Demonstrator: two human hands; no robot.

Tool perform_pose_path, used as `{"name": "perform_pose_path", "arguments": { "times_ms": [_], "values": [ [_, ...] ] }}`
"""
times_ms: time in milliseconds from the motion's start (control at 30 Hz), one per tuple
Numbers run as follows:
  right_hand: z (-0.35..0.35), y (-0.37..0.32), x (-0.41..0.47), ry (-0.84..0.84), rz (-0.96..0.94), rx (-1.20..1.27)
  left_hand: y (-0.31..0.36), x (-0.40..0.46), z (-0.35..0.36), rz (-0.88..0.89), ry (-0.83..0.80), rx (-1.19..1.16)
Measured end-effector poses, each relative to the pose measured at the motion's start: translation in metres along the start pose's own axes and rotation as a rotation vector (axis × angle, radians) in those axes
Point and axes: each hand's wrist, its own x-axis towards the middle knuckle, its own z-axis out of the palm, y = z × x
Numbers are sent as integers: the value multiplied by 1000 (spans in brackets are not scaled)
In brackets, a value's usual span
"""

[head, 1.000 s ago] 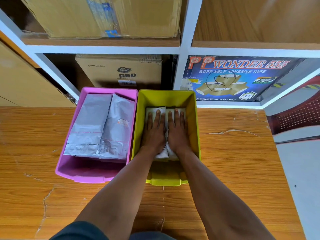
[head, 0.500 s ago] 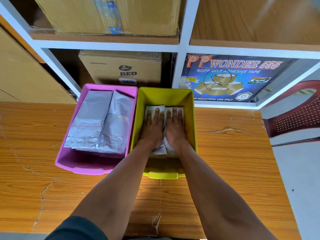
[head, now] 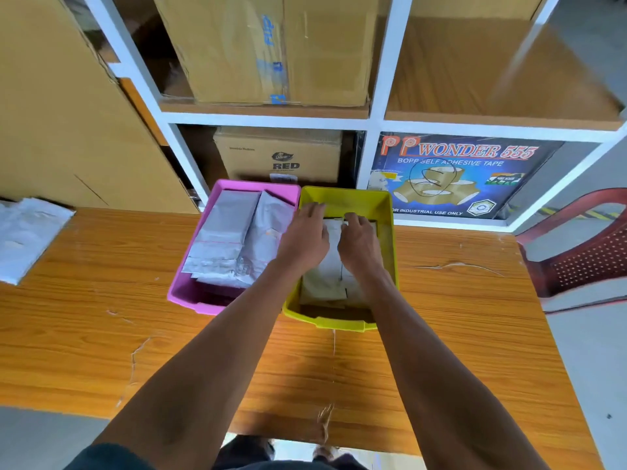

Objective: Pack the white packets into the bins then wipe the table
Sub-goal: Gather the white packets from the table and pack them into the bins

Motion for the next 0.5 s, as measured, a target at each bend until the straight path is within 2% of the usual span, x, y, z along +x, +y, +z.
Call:
{"name": "perform_pose_path", "arguments": {
  "times_ms": [300, 500],
  "values": [
    [13, -98, -37, 168, -183, 113, -65, -63, -63, -39, 145, 48],
    [71, -200, -76, 124, -306, 82, -162, -125, -120, -127, 187, 82]
  ]
}}
